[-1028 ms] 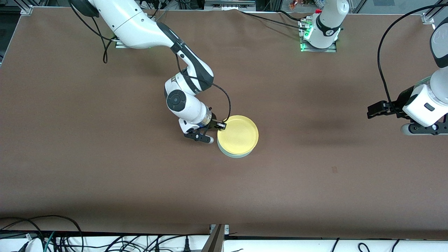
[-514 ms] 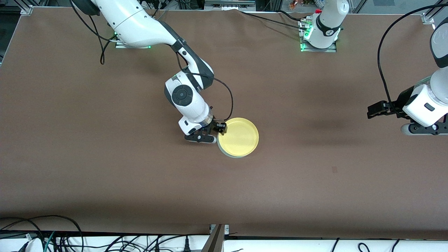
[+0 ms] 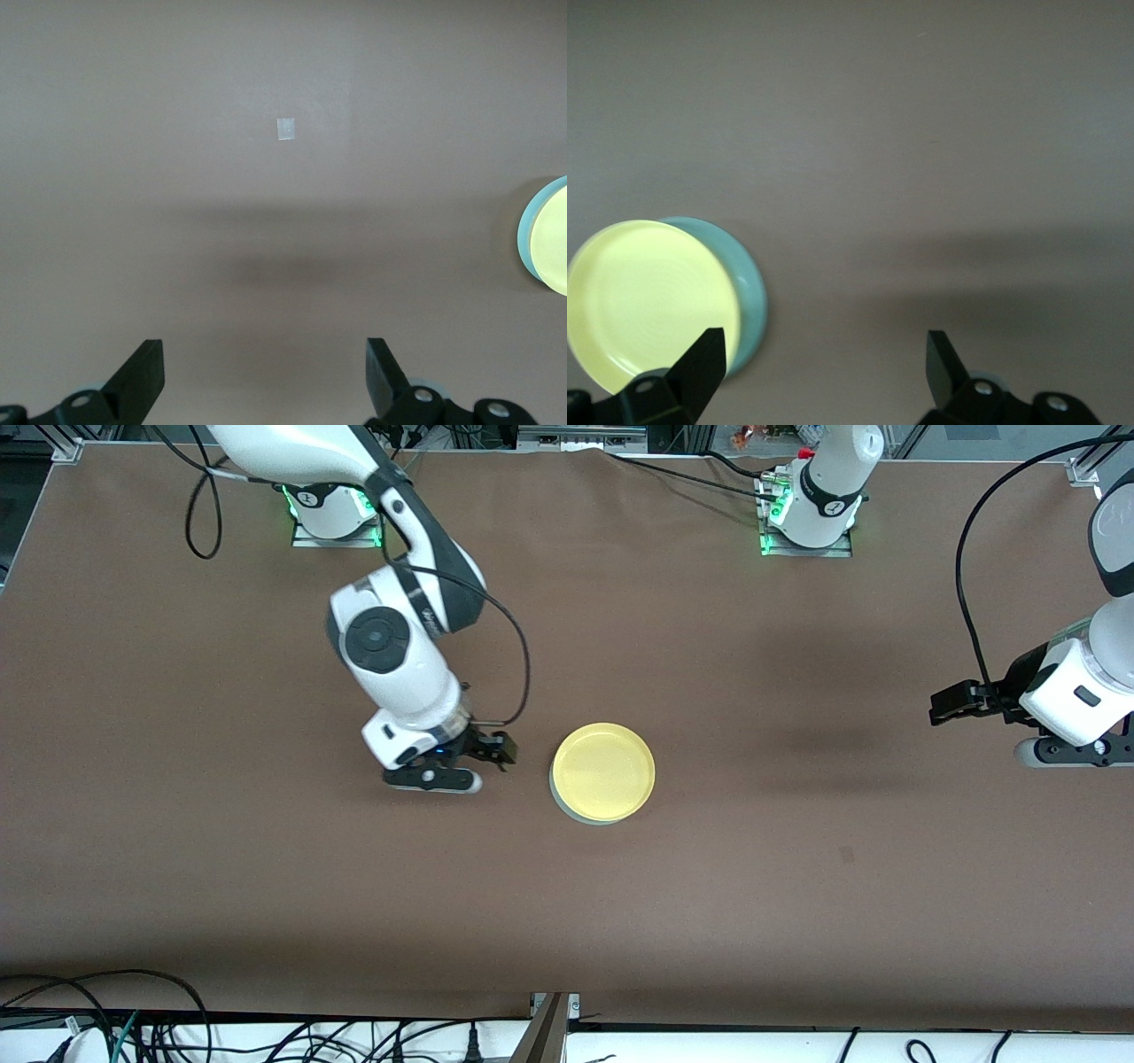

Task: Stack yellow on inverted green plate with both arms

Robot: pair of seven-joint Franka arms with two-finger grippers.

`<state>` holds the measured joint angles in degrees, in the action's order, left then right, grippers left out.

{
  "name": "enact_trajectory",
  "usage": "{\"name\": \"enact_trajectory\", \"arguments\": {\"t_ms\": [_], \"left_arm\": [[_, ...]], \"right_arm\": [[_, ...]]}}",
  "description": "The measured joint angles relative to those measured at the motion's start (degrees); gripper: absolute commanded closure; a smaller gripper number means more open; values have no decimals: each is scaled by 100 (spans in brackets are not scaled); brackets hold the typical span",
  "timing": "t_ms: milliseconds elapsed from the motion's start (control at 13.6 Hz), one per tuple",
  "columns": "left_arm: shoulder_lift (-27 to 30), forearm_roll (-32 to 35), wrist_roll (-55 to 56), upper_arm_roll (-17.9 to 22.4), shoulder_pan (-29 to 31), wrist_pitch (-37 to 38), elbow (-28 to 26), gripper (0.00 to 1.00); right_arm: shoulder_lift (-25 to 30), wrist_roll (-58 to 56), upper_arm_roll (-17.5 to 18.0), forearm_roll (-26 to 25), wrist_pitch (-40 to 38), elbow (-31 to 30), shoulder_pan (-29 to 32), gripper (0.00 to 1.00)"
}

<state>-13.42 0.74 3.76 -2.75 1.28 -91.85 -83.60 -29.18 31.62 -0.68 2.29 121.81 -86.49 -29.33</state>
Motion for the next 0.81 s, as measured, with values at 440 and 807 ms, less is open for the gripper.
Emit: {"name": "enact_trajectory", "arguments": {"t_ms": [440,807], "left_arm": [[-7,0,0,0,0,0,0,0],[-9,0,0,0,2,0,1,0]], "right_arm": [[1263,-1602,-1340,7,-1803,25,51,0],[2485,-2804,-1539,5,-3291,-13,709,0]]}}
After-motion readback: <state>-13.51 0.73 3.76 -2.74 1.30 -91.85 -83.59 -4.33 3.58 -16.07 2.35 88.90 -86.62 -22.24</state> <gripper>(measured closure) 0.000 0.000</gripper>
